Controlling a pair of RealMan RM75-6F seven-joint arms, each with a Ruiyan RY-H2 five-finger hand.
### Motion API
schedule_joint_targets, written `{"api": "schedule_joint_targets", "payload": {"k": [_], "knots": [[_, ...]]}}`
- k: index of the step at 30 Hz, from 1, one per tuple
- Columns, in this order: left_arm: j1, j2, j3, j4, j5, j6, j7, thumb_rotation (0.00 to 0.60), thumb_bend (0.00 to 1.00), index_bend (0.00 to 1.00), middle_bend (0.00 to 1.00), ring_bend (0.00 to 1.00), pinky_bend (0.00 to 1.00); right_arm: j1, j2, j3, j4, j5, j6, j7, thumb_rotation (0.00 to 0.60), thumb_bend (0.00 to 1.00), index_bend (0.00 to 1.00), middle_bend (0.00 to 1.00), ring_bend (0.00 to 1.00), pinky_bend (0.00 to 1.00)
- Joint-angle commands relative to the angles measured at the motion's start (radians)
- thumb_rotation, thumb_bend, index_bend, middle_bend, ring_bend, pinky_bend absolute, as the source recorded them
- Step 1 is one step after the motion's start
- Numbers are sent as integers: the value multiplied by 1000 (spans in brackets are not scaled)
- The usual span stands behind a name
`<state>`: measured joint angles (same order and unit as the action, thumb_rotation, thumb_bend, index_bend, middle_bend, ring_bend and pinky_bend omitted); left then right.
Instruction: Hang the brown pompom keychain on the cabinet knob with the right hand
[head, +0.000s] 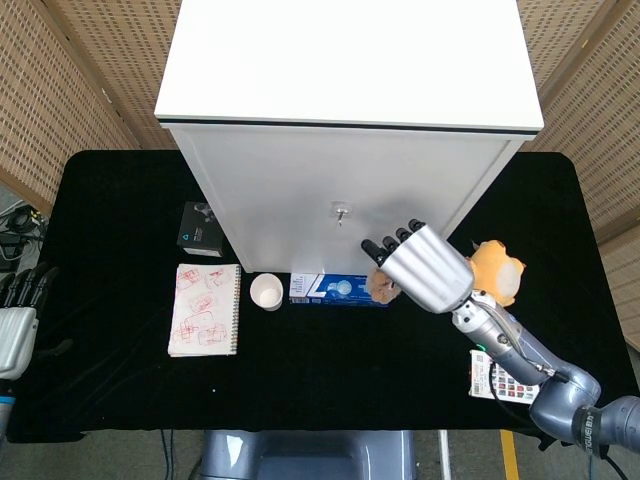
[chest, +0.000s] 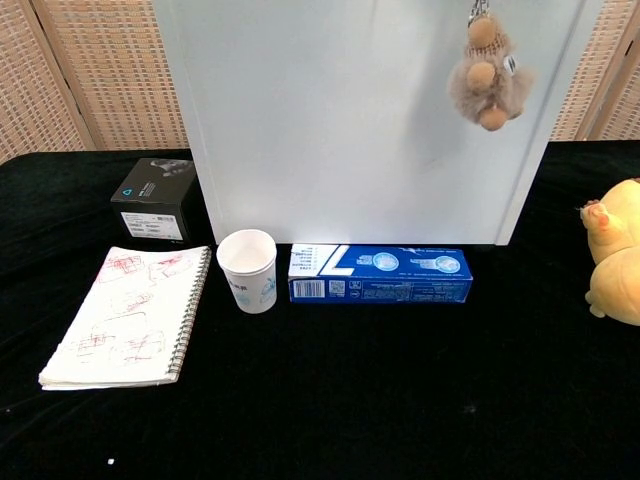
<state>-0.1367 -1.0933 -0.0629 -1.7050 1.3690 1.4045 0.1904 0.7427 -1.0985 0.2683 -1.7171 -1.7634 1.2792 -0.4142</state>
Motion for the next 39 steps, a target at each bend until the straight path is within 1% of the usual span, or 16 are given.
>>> {"api": "schedule_joint_targets", "payload": {"k": [1, 9, 22, 28, 39], "knots": [[0, 1, 0, 0, 0, 0, -2, 600, 0, 0, 0, 0, 0, 22, 0, 14, -12, 16, -32, -34, 600, 657, 735, 980, 965, 1000], [-1, 5, -2, 6, -9, -9, -11, 600, 0, 0, 0, 0, 0, 62, -10, 35, 1, 59, -102, -119, 600, 658, 742, 980, 964, 1000], [-5, -2, -1, 9, -14, -14, 1, 600, 0, 0, 0, 0, 0, 116, -38, 61, -5, 98, -154, -209, 600, 656, 742, 980, 965, 1000], [-5, -4, -1, 10, -17, -14, 4, 600, 0, 0, 0, 0, 0, 145, -55, 72, -12, 137, -189, -255, 600, 656, 740, 980, 965, 1000], [-5, -2, -1, 10, -17, -15, -1, 600, 0, 0, 0, 0, 0, 173, -76, 81, -8, 194, -212, -296, 600, 656, 739, 980, 965, 1000]]}}
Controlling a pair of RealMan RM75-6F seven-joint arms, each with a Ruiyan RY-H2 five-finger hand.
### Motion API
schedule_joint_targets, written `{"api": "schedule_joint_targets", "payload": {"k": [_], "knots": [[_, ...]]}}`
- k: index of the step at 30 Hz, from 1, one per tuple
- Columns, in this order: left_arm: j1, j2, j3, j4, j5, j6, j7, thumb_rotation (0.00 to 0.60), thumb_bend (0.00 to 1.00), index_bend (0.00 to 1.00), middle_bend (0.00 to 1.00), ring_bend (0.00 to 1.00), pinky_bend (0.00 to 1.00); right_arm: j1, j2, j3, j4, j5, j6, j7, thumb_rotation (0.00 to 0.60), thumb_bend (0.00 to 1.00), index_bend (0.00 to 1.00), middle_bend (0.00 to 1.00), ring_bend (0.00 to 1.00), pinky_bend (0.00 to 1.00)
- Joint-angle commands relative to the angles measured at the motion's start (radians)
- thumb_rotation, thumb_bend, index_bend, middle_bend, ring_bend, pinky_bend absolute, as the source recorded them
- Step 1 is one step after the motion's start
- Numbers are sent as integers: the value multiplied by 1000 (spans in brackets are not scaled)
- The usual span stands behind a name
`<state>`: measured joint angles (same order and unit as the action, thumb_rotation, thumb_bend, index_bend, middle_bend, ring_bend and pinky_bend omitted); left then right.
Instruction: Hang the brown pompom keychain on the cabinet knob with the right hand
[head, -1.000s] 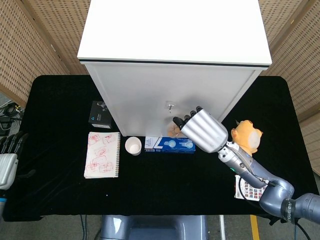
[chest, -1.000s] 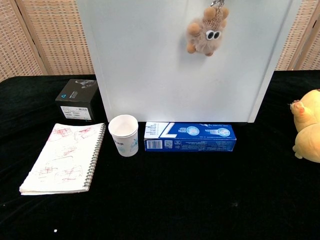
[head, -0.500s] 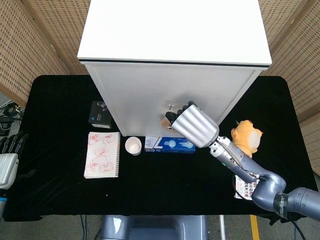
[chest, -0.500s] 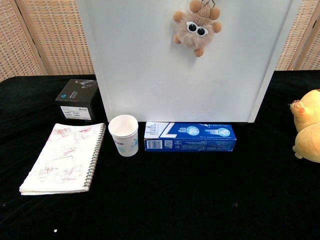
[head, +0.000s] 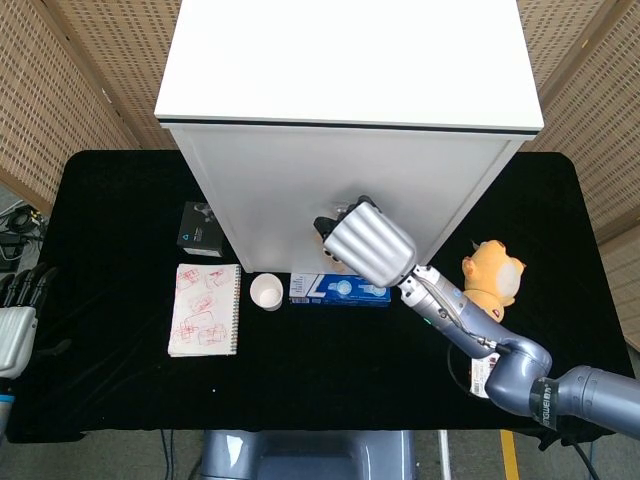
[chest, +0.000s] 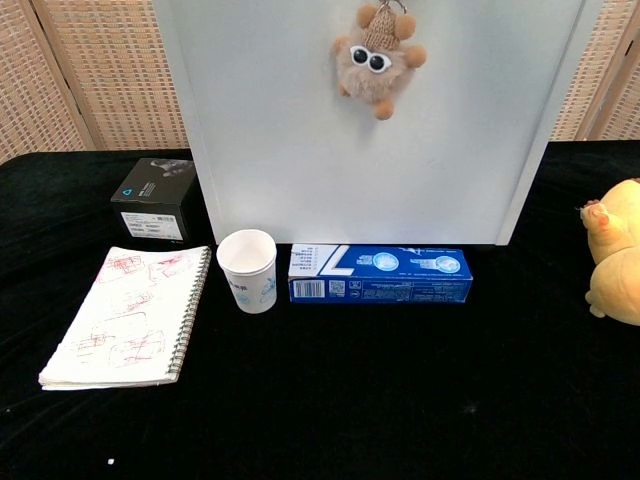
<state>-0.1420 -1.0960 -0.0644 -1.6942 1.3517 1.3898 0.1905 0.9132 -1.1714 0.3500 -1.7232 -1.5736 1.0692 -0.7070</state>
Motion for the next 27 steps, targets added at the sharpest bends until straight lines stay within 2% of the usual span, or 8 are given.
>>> {"api": "schedule_joint_targets", "payload": {"k": [1, 24, 27], "knots": [[0, 1, 0, 0, 0, 0, -1, 600, 0, 0, 0, 0, 0, 4, -6, -4, -2, 7, -3, -5, 600, 656, 739, 980, 965, 1000], [0, 0, 1, 2, 1, 0, -3, 600, 0, 0, 0, 0, 0, 40, -26, -12, 10, 55, -14, -71, 600, 654, 733, 980, 965, 1000], [-1, 0, 0, 2, 0, -1, -4, 600, 0, 0, 0, 0, 0, 43, -32, -10, 11, 58, -8, -81, 600, 601, 709, 980, 965, 1000]]}}
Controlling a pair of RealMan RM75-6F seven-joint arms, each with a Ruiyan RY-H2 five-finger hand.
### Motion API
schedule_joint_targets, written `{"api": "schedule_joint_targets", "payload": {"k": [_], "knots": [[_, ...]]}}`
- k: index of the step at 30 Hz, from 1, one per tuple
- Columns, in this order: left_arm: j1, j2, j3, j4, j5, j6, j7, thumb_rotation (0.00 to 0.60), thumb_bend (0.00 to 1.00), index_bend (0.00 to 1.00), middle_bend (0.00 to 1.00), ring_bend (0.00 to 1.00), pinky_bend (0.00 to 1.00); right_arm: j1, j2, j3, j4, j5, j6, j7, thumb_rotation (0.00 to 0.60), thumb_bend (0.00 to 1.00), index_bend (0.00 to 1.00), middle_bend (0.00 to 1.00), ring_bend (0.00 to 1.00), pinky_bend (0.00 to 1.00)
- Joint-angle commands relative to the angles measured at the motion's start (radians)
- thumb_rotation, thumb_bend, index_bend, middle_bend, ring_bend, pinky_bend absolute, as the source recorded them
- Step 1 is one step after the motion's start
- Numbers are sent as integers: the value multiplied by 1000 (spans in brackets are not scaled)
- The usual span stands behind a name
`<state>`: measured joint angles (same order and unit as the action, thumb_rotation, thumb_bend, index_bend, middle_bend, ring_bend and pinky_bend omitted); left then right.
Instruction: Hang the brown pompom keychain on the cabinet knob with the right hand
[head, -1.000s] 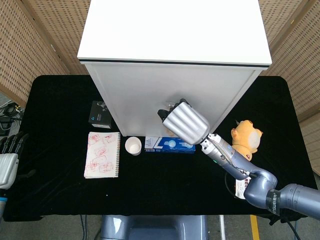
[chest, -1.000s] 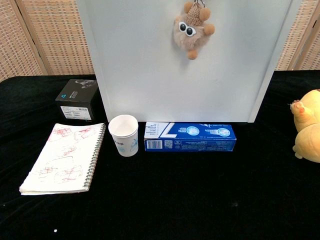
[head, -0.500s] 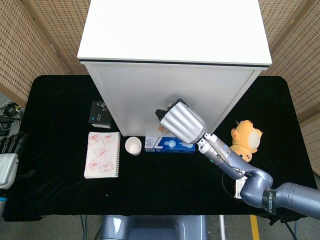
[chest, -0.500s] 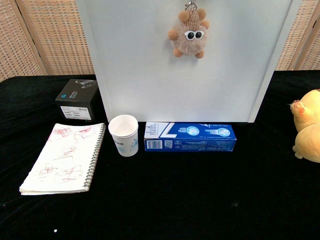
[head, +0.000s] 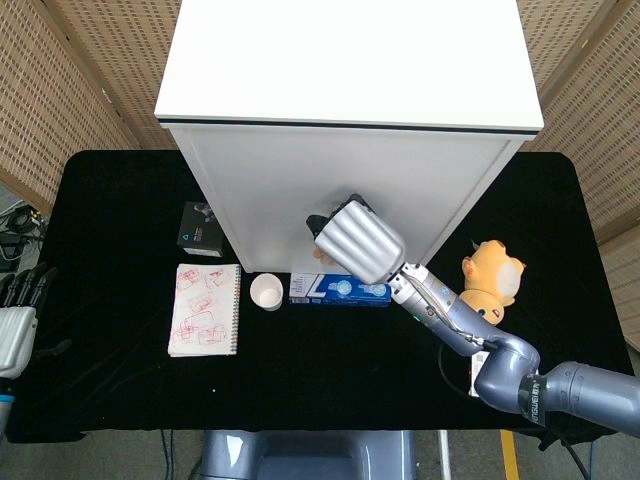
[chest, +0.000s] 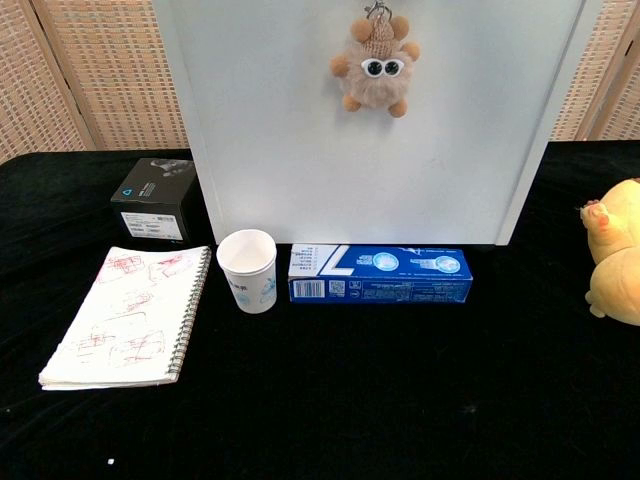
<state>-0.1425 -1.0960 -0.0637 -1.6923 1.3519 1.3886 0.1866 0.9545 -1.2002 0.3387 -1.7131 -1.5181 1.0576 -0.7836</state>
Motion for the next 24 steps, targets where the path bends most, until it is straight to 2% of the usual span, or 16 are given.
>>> {"api": "schedule_joint_targets", "payload": {"k": [1, 5, 7, 20, 24], "knots": [[0, 0, 0, 1, 0, 0, -1, 600, 0, 0, 0, 0, 0, 2, -6, 3, 1, 6, 8, -7, 600, 557, 703, 980, 965, 1000], [0, 0, 0, 3, 0, 0, -3, 600, 0, 0, 0, 0, 0, 2, -19, 13, 3, 14, 37, -26, 600, 369, 701, 980, 965, 1000], [1, 0, 1, 3, 2, 1, -3, 600, 0, 0, 0, 0, 0, 1, -23, 13, 2, 13, 48, -30, 600, 332, 701, 980, 965, 1000], [3, 0, 5, 0, 11, 7, 0, 600, 0, 0, 0, 0, 0, -33, 34, 3, -58, -29, 104, -6, 600, 326, 709, 980, 966, 1000], [6, 2, 8, -3, 19, 12, -4, 600, 0, 0, 0, 0, 0, -81, 79, -14, -90, -67, 159, 31, 600, 326, 710, 980, 966, 1000]]}}
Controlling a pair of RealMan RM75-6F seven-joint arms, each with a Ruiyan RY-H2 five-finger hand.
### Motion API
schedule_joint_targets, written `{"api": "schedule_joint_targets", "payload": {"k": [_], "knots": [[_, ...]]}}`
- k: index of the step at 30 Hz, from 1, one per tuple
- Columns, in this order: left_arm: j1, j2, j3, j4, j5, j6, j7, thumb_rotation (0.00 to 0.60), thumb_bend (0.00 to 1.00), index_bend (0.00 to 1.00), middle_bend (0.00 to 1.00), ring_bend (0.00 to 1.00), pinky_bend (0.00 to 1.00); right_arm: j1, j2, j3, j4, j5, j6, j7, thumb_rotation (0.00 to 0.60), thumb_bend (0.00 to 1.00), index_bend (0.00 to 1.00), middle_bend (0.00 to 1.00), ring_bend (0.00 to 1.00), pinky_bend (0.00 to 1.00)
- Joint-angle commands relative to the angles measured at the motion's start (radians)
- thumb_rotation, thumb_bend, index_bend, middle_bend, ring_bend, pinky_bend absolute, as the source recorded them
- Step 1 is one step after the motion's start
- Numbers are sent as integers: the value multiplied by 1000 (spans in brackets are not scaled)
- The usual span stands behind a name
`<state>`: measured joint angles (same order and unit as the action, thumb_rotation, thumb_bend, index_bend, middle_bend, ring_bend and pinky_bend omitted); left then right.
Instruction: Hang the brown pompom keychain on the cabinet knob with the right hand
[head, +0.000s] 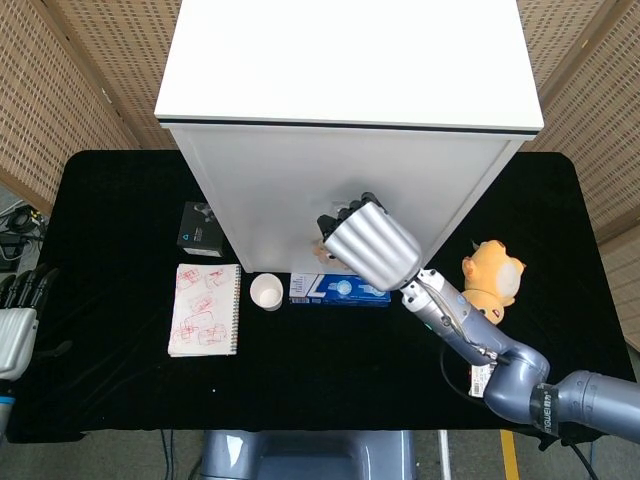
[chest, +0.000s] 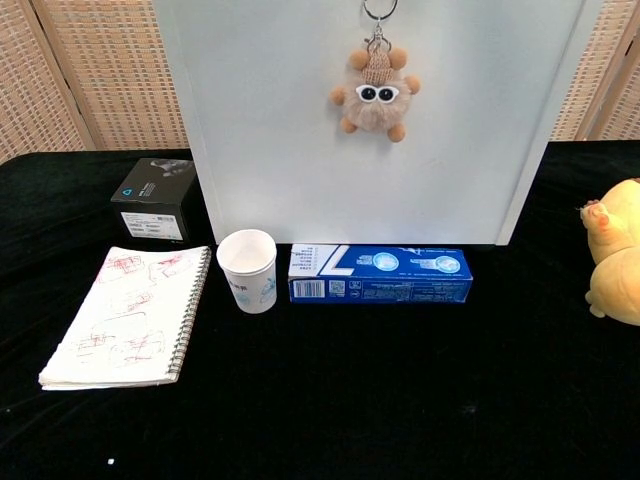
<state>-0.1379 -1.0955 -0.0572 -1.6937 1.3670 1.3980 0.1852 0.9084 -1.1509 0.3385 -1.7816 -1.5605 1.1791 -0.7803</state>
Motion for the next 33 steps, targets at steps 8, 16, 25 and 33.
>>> {"api": "schedule_joint_targets", "payload": {"k": [8, 16, 25, 33], "knots": [[10, 9, 12, -12, 31, 18, -15, 600, 0, 0, 0, 0, 0, -262, 111, -166, 46, -186, 275, 264, 600, 327, 710, 962, 962, 1000], [24, 11, 26, -27, 67, 43, -16, 600, 0, 0, 0, 0, 0, -459, 57, -264, 227, -231, 499, 458, 600, 312, 677, 834, 847, 1000], [35, 13, 34, -27, 88, 59, -21, 600, 0, 0, 0, 0, 0, -611, 56, -348, 263, 1, 368, 557, 600, 0, 92, 84, 62, 165], [39, 7, 37, -13, 93, 60, -21, 600, 0, 0, 0, 0, 0, -693, 2, -364, 265, 55, 369, 651, 600, 0, 0, 0, 0, 0]]}}
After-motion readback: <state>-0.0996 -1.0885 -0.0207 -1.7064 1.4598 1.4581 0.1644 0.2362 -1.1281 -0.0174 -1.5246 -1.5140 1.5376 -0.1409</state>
